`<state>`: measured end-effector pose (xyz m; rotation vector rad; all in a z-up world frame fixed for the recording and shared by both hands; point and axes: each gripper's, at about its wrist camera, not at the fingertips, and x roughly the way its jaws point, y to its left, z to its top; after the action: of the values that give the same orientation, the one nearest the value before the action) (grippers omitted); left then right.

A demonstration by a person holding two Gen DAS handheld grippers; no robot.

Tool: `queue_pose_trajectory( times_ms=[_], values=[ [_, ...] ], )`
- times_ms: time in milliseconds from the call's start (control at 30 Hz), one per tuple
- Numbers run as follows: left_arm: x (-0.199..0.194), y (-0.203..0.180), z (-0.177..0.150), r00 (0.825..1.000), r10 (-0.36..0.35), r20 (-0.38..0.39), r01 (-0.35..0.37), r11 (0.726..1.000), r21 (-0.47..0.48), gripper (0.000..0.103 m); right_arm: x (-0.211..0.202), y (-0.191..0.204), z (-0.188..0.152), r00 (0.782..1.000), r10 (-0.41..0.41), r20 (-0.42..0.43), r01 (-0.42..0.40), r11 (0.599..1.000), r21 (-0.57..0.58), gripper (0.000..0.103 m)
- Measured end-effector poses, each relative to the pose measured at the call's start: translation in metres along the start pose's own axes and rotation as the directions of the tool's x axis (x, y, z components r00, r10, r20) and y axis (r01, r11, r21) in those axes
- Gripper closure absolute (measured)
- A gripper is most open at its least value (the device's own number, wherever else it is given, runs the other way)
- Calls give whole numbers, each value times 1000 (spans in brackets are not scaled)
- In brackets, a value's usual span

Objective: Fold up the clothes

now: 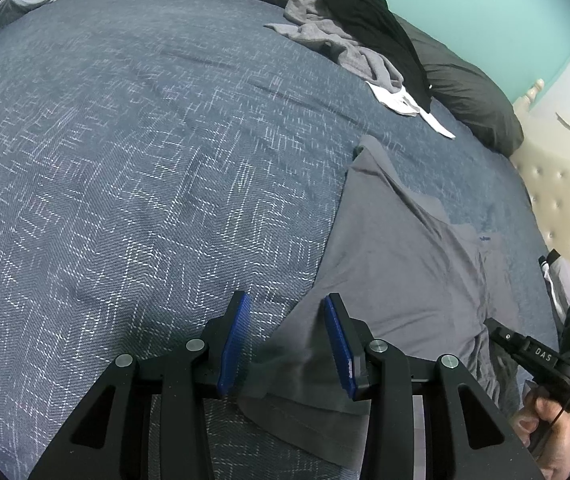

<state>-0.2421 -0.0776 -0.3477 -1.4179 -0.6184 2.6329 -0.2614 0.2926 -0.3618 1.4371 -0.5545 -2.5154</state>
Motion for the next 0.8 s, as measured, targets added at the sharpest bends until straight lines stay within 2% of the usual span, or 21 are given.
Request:
queue_pose_trajectory(
  times_ms=[133, 200, 300, 433, 800],
  values=[
    [0, -1, 0, 1000, 7, 0, -7, 1000, 10, 63, 0, -2, -1, 1000, 2, -4, -2, 1000, 10, 98],
    [0, -1, 0, 1000, 2, -7, -2, 1000, 16, 85, 0, -3, 0, 1000, 4, -3, -4, 1000, 14, 98],
    [1, -3, -2, 999, -25, -23, 25, 999, 26, 101, 1, -3, 0, 1000, 3, -2, -2, 1000, 16, 98],
    [-6, -7, -3, 1000, -23, -10, 23, 998, 52, 101, 1, -2, 1, 1000, 2, -3, -2, 1000, 20, 98],
    [-11, 13, -1, 1000, 1, 0, -1, 1000, 5, 101, 1, -3, 1, 1000, 9, -2, -8, 1000, 28, 98]
  ],
)
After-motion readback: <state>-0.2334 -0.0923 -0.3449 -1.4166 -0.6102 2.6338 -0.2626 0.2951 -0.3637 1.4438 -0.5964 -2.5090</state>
